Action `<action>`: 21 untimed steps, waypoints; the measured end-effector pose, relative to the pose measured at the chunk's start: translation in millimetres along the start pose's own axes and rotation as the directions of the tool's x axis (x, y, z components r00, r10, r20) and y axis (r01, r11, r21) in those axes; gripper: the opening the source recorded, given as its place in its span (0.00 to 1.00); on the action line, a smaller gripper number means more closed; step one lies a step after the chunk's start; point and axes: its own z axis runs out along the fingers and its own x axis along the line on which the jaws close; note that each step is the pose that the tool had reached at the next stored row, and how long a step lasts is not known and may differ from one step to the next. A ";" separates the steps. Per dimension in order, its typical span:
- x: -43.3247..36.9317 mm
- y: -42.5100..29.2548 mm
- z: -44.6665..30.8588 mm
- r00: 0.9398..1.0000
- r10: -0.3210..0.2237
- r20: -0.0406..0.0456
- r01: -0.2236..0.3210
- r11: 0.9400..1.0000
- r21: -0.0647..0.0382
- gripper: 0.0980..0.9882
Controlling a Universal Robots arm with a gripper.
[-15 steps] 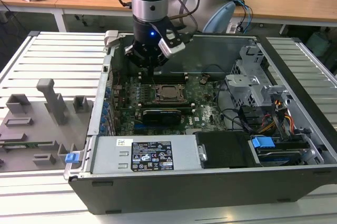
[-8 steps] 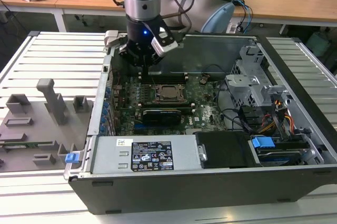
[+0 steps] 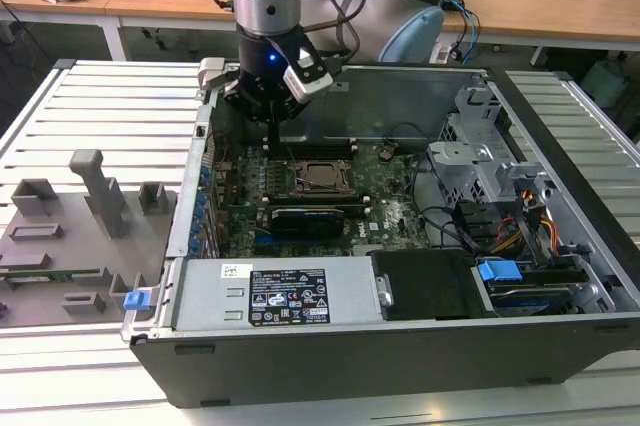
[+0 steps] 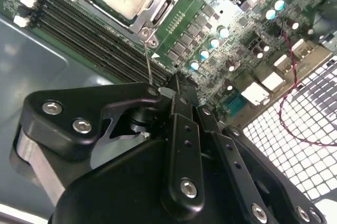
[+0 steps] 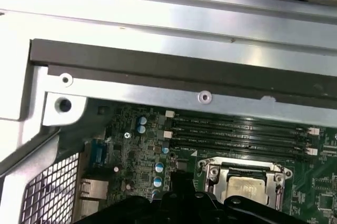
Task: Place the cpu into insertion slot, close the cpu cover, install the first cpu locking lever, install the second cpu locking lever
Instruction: 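Install the first cpu locking lever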
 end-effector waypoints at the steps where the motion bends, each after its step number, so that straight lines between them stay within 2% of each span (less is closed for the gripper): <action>1: -0.2 1.1 0.2 1.000 0.000 0.000 0.000 1.000 0.000 0.01; 4: -4.1 2.5 0.9 1.000 0.000 0.000 0.000 1.000 0.000 0.01; 11: -29.3 -0.2 3.1 1.000 0.001 0.000 -0.001 1.000 0.000 0.01; 20: -57.7 -3.5 6.6 1.000 0.000 0.000 0.000 1.000 0.000 0.01; 21: -58.9 -3.6 6.8 1.000 0.001 0.000 -0.001 1.000 0.000 0.01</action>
